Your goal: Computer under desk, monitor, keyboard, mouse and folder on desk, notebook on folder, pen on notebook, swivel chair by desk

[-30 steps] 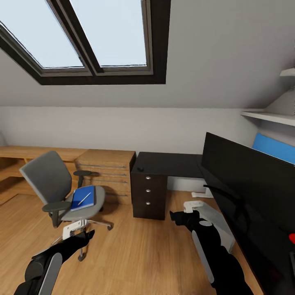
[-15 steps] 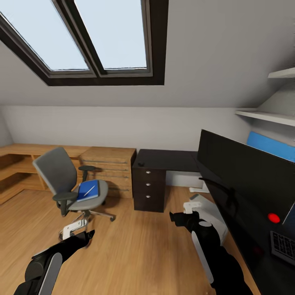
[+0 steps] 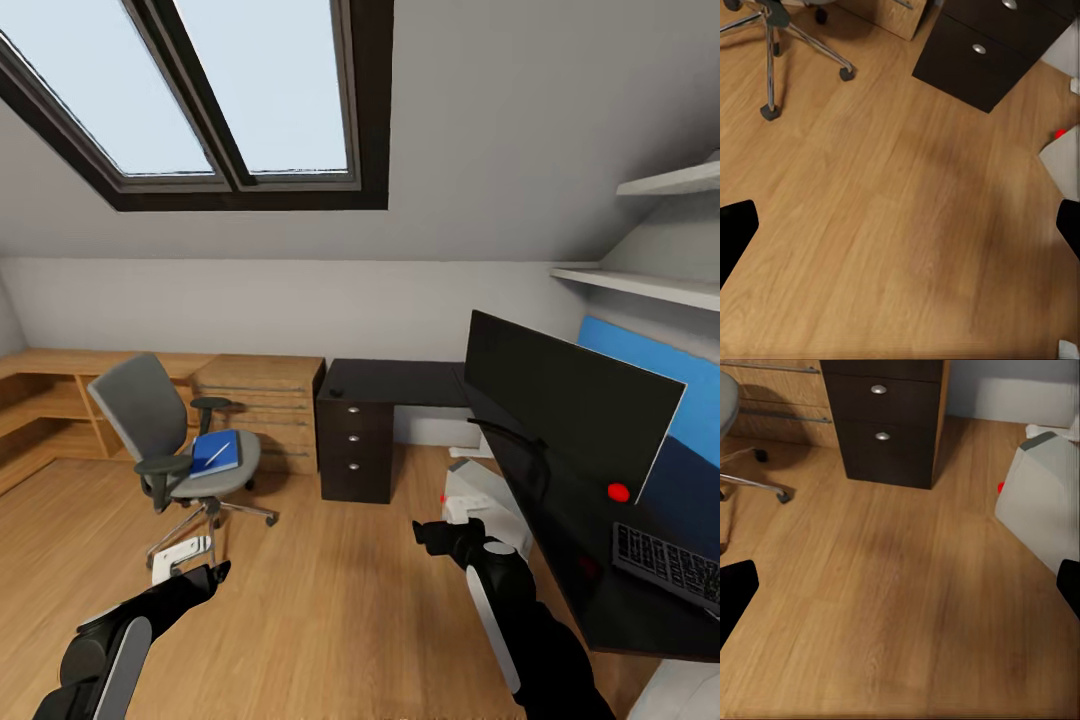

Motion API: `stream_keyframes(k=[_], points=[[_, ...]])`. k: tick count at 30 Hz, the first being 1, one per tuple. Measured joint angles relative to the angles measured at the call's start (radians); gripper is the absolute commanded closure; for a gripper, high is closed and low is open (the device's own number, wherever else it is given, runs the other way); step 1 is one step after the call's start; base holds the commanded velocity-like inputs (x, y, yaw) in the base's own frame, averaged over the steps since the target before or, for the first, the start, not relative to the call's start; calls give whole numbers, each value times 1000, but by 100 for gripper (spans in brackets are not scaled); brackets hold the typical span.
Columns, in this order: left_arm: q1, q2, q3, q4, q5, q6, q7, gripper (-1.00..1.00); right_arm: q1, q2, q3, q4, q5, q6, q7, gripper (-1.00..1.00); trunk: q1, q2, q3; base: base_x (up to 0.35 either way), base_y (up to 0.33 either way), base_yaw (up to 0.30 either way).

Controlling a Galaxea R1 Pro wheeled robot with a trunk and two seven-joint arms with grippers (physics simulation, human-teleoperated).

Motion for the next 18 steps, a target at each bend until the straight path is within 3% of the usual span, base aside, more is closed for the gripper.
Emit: stream_keyframes(k=[5,10,14,18], points=[[0,0,0,2,-1,-2,1,-100,0,0,1,1,0,0,-1,-100,0,0,0,-42,-2,-212],[0,1,1,6,-1,-3,2,-100,0,0,1,2,0,1,-2,-100,0,0,0,-216,-104,-44],[0,1,1,6,-1,-4,3,-100,0,1,2,3,1,1,-3,-100,0,0,0,-254,-210,-4],[0,4,3,27,-2,-8,6,-100,-1,-1,-1,-9,2,-1,-3,-100,0,0,0,-29,-330,0]])
